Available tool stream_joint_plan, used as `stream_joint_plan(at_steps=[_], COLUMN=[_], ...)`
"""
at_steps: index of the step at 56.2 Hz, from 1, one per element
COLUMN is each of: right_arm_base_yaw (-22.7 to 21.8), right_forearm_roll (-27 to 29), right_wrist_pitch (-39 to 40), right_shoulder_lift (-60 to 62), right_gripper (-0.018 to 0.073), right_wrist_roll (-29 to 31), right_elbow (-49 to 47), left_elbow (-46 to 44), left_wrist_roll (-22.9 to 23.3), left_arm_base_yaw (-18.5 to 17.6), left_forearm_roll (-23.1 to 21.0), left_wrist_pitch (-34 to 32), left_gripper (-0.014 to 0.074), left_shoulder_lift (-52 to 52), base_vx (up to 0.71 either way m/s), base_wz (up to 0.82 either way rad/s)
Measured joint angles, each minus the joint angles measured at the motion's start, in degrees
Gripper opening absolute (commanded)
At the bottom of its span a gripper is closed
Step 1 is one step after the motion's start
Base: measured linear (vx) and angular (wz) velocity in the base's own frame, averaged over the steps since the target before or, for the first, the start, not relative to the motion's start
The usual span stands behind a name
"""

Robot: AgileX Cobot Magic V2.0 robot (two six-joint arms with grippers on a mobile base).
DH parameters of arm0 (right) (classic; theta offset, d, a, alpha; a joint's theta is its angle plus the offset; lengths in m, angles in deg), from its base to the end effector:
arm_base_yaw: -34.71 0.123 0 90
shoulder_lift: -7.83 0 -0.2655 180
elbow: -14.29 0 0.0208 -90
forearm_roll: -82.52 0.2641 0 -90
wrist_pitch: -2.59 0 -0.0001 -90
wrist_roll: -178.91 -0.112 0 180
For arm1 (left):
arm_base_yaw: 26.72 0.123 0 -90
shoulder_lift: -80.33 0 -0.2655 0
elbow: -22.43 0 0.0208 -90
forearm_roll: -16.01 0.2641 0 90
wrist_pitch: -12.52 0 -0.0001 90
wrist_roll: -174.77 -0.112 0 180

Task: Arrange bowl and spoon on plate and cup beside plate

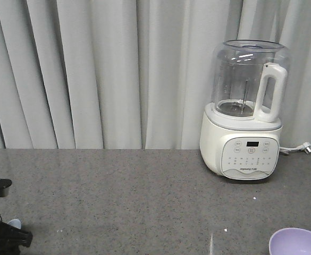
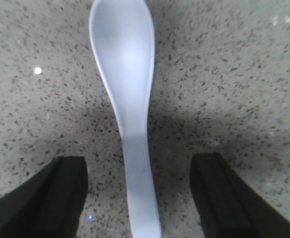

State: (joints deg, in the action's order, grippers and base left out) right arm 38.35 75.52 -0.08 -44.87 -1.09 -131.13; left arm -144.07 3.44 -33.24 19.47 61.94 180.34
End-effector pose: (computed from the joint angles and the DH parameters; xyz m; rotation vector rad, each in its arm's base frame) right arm 0.2135 0.0129 0.3675 -0.1410 1.5635 -0.0504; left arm 0.3279 -0.0323 0.1912 -0.0073 2.8395 0.0165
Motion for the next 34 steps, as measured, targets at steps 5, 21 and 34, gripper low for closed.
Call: stream_joint_plan(at_steps=[5, 21, 34], right_arm_base_yaw=[0.0, 0.0, 0.0], right_forearm_roll=[0.0, 0.0, 0.0], right_wrist_pitch=[-0.12, -1.28, -1.41], right_shoulder_lift=[0.0, 0.0, 0.0], right_gripper=[0.055, 0.055, 0.055], right_wrist_roll=[0.0, 0.0, 0.0], right_elbow=[0.0, 0.0, 0.0], left_elbow=[0.0, -0.48, -1.35], left_wrist_roll=[0.0, -0.65, -1.53], left_arm_base_yaw=[0.0, 0.0, 0.0], left_forearm_roll=[0.1, 0.2, 0.1], left_wrist_pitch=[-0.17, -1.42, -0.7], left_gripper=[0.0559, 0.0513, 0.0099], left_shoulder_lift=[1.45, 4.13, 4.86], base_vx=[0.0, 0.0, 0.0], base_wz=[0.0, 0.0, 0.0])
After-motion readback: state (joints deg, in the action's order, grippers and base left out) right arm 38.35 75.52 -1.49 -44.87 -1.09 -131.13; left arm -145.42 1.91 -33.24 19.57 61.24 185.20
